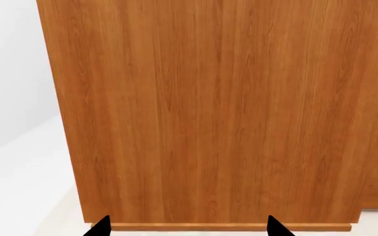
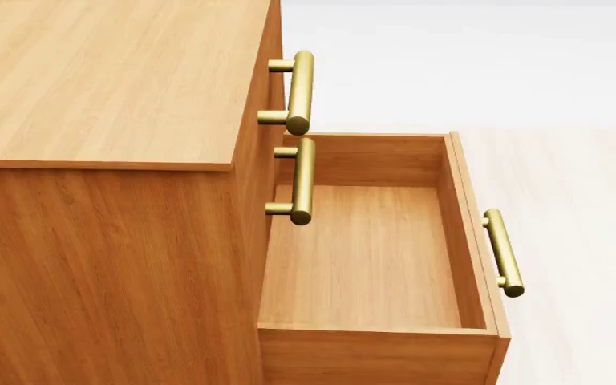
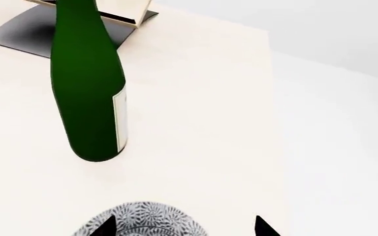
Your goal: Put the bowl in the bottom drawer of the cabinet and close it.
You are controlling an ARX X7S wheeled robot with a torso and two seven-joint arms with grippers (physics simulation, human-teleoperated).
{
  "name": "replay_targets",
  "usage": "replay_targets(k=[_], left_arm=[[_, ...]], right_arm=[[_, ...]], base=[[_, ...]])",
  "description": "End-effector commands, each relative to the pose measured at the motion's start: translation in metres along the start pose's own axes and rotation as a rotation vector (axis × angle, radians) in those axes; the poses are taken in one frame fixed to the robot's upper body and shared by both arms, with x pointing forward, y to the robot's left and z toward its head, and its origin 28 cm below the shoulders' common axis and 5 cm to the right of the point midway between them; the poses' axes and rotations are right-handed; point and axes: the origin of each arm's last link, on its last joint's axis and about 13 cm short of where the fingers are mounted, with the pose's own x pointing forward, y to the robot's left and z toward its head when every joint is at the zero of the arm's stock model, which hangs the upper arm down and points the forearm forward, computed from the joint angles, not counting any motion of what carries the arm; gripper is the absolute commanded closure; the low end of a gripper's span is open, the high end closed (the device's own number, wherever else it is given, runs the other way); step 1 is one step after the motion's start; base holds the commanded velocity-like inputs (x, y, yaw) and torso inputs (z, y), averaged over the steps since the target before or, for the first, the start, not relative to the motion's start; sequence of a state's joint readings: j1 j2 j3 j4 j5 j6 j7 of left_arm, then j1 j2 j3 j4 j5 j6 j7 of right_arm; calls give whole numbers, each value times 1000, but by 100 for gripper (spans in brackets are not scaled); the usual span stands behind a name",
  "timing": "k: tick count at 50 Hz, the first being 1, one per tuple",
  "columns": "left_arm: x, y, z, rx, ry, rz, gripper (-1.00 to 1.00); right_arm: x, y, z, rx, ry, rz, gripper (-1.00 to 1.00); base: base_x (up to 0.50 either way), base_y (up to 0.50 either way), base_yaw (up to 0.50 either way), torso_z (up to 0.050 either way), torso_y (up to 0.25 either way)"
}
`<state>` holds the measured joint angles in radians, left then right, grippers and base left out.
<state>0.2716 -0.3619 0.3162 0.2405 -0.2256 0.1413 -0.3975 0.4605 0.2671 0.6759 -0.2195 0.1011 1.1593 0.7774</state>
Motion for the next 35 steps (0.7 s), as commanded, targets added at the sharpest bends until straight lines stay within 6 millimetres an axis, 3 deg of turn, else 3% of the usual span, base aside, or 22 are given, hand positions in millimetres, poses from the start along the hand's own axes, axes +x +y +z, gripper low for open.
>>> replay_targets(k=[1, 35], left_arm=[[1, 0, 1, 0, 0, 0, -100], [0, 0, -4, 1, 1, 1, -100]], right_arm=[[2, -1, -2, 19, 53, 3, -100], [10, -4, -7, 65, 169, -9, -100]], base=[[0, 0, 0, 0, 0], [0, 0, 0, 0, 0]])
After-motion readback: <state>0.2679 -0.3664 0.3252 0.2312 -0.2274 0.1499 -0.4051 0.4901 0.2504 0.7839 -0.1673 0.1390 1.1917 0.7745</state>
